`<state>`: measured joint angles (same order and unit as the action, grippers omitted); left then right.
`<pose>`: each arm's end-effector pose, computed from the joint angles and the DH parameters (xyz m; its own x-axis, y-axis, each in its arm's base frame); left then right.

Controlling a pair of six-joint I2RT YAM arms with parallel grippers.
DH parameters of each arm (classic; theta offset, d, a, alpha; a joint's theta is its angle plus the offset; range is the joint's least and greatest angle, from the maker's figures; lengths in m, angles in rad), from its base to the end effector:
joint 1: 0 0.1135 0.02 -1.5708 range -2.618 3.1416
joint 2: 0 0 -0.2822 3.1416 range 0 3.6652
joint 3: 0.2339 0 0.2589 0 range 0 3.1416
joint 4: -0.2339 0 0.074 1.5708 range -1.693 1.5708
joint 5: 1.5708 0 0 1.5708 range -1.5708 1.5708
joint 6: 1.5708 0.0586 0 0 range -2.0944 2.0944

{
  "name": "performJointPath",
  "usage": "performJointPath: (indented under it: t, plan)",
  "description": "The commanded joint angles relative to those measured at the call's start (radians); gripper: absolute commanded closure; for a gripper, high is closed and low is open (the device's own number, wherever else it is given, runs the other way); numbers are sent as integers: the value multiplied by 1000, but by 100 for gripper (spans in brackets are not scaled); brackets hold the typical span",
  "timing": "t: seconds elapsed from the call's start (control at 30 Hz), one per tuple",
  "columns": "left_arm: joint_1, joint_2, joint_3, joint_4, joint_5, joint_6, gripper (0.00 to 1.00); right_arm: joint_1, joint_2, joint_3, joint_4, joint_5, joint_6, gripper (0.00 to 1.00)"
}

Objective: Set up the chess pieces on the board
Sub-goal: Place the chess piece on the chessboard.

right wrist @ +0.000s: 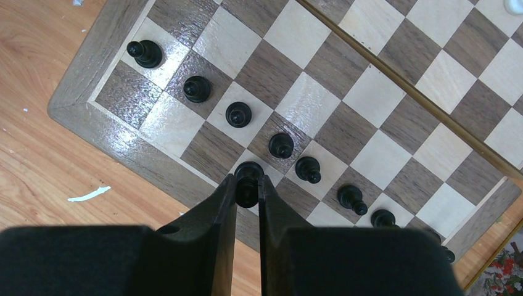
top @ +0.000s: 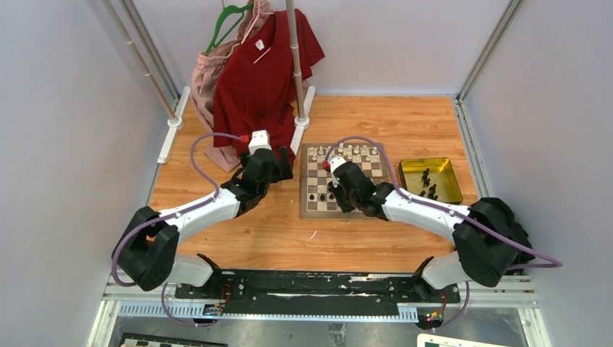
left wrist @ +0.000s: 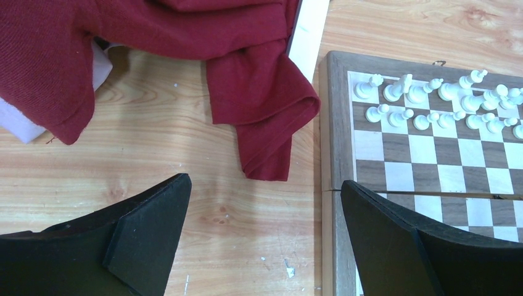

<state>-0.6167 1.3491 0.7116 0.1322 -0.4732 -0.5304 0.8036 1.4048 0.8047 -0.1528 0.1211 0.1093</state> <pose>0.2654 -0.1554 0.2260 -0.4365 -0.2425 -0.8664 -0.0363 0.9670 -0.2524 0.2214 0.2194 0.2087 -0.5431 -0.4072 -0.7344 -0.5977 0.8017 -0.0025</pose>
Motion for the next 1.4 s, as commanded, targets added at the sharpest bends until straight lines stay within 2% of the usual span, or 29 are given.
performJointPath:
  t: [0.0, 0.33, 0.63, 1.37]
  plan:
    - [7, 2, -9, 13, -28, 7, 2, 11, 13, -16, 13, -12, 9, 100]
    - [6, 5, -12, 14, -28, 7, 3, 11, 15, -14, 2, -9, 8, 100]
    - [7, 7, -10, 13, -25, 5, 2, 11, 16, -10, -12, -4, 11, 92]
    - [7, -5, -18, 12, -22, 3, 3, 11, 3, -13, -38, -6, 30, 92]
